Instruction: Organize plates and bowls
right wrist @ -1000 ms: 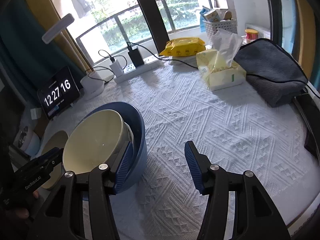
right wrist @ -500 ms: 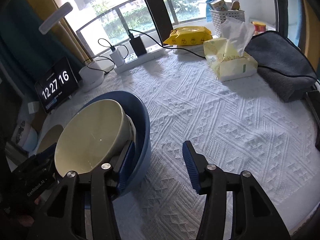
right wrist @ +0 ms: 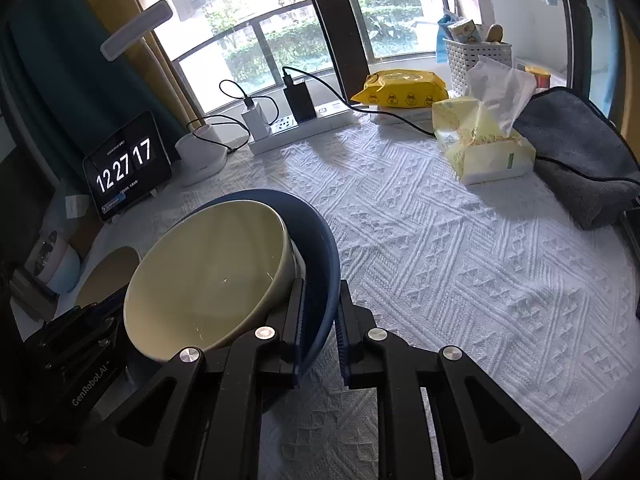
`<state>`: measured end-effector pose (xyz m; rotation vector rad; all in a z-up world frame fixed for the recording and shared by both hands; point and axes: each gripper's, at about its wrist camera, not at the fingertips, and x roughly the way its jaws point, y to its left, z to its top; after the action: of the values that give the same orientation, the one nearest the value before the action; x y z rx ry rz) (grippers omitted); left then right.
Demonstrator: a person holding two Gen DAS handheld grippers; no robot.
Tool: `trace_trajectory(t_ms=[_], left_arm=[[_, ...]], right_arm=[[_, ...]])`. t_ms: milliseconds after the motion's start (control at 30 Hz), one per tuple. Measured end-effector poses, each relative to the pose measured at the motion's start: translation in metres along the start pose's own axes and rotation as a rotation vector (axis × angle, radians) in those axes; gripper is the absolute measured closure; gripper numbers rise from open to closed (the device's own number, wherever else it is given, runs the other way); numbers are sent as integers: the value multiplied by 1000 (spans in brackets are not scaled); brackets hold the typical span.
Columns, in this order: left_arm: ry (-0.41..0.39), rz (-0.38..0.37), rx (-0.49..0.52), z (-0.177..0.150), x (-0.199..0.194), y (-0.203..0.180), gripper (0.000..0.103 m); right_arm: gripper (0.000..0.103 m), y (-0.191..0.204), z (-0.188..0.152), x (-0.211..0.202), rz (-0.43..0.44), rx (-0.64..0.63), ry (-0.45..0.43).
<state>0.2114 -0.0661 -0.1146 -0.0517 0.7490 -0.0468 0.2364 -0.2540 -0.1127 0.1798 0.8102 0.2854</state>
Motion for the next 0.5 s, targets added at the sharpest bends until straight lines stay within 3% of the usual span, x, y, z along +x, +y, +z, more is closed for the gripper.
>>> trace_trajectory(t_ms=[500], left_arm=[[-1,-49,-30,-1,-4,6,87]], right_arm=[[88,5,-2,-7,-26,8,-16]])
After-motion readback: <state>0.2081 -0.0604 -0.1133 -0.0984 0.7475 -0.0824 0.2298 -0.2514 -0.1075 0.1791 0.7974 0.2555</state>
